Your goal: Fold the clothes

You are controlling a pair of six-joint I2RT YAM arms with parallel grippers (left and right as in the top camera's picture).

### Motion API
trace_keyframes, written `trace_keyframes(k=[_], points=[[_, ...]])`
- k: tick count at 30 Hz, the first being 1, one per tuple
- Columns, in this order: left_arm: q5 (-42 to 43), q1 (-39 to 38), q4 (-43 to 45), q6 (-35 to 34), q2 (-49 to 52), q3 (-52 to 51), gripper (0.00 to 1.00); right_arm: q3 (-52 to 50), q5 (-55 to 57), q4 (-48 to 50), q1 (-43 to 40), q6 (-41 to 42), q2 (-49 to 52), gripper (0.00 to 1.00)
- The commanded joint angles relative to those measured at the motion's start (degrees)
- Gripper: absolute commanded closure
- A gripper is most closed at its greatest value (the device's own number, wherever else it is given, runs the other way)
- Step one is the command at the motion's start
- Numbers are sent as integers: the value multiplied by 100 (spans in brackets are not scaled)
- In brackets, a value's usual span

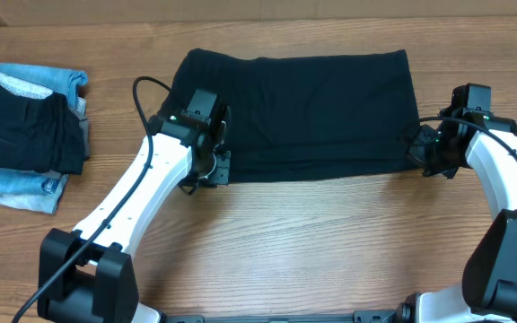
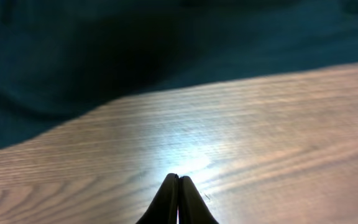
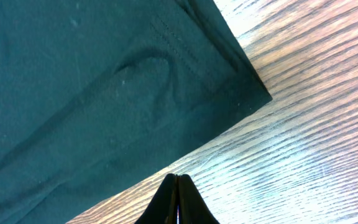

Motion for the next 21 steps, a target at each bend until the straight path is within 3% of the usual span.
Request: trace_keyframes(k=[1,8,12,21], points=[[-662,-4,256,-103,83,-269,96,151,-28,-4,7,-44,-7,96],[-675,-4,916,-96,1073,-367,96,151,-26,-7,7,-44,-7,96],[-1134,2,1604,-83,1130,-184,96,146,-11,48,7,-90,-7,96],[-1132,2,1991,-81,1132,382,95,140,-577,282,55,-1281,48,96]])
